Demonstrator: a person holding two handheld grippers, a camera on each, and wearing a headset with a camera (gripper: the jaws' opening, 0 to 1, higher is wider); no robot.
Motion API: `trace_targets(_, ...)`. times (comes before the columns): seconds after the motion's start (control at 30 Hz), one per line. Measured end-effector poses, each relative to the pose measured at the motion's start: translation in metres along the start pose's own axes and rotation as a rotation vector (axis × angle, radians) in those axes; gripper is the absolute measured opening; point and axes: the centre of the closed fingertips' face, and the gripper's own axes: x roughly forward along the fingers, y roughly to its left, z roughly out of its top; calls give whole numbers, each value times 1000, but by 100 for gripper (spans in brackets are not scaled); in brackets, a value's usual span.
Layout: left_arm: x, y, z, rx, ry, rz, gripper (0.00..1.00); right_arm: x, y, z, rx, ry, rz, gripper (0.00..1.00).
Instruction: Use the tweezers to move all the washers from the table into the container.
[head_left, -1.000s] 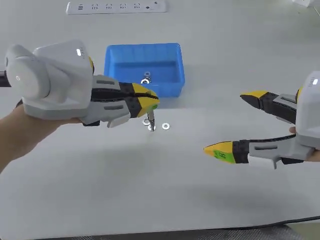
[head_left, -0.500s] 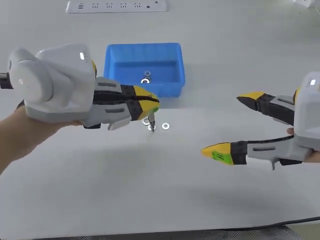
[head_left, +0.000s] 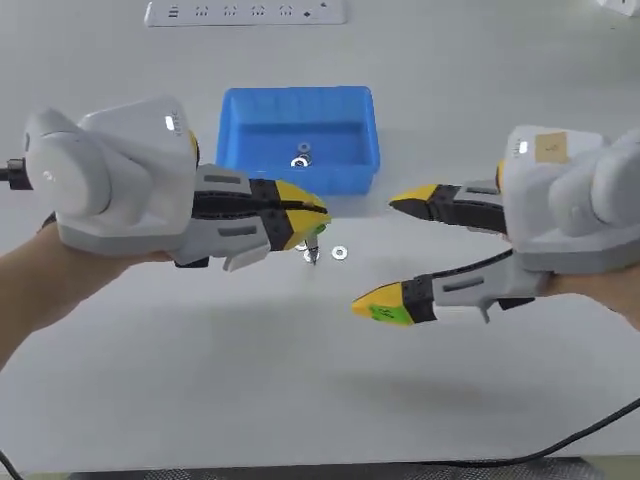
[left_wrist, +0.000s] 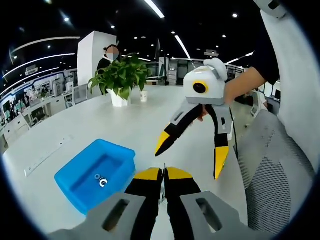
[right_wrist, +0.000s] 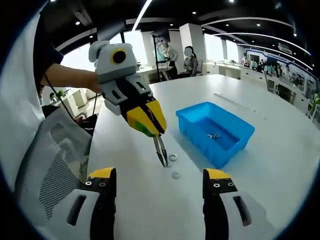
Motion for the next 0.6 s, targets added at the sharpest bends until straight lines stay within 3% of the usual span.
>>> trace_targets(0.13,-2,-1,-2,-10,5,-2,6,21,7,-1,-56,36,73,63)
trace_targets(0.23,-2,0,-2,-13,4,0,6,33,17,3,-62,24,156,51)
trace_targets(0.4,-3,1,-4,-17,13,0,6,50,7,2,-97,63,184,46)
trace_targets(0.53,-3,0,-5,-18,16,-2,6,56,10,3,-118,76,242,31)
trace_targets(0.6,-3,0,-6,-22,18,-2,6,58,10,1,-134,87,251,30)
